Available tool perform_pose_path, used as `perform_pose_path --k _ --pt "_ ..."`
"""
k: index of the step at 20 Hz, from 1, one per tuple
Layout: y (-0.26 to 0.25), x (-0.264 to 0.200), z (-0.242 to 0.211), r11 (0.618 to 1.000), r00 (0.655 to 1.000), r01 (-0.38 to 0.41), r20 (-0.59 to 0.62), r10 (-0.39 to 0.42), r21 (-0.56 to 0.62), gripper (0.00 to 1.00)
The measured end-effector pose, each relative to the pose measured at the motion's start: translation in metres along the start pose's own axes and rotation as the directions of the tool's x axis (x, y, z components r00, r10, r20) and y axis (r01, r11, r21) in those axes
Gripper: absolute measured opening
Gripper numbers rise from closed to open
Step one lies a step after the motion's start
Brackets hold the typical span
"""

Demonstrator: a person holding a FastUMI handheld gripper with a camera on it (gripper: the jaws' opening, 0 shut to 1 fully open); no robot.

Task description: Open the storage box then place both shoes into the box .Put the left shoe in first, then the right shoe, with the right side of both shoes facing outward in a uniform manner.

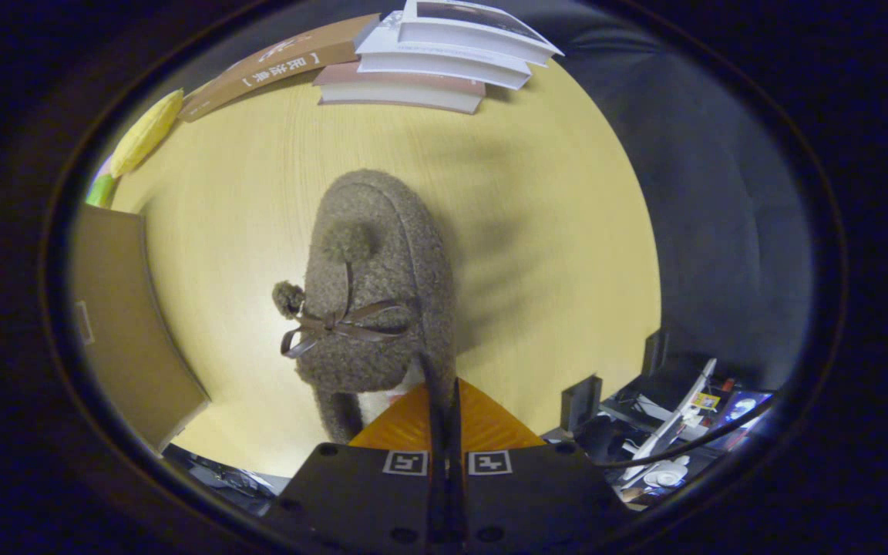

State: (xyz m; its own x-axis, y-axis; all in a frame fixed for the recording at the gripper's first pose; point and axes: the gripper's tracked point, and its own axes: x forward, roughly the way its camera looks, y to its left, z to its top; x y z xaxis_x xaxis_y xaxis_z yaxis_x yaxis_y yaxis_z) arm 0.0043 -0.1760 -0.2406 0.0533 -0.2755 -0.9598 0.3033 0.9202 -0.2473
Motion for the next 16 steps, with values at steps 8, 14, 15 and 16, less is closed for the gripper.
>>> perform_pose_path --k 8,14,15,16 --pt "0.018 -0.102 -0.007 0.998 0.999 0.004 0.044 -0.007 0.06 0.05" --pt "0.046 -0.202 -0.002 1.0 0.989 0.023 0.146 -0.025 0.02 0.05" --pt "0.055 -0.217 0.002 1.0 0.984 0.016 0.175 -0.018 0.012 0.05" --pt "0.066 -0.231 0.005 1.0 0.979 0.005 0.203 -0.005 0.004 0.05"
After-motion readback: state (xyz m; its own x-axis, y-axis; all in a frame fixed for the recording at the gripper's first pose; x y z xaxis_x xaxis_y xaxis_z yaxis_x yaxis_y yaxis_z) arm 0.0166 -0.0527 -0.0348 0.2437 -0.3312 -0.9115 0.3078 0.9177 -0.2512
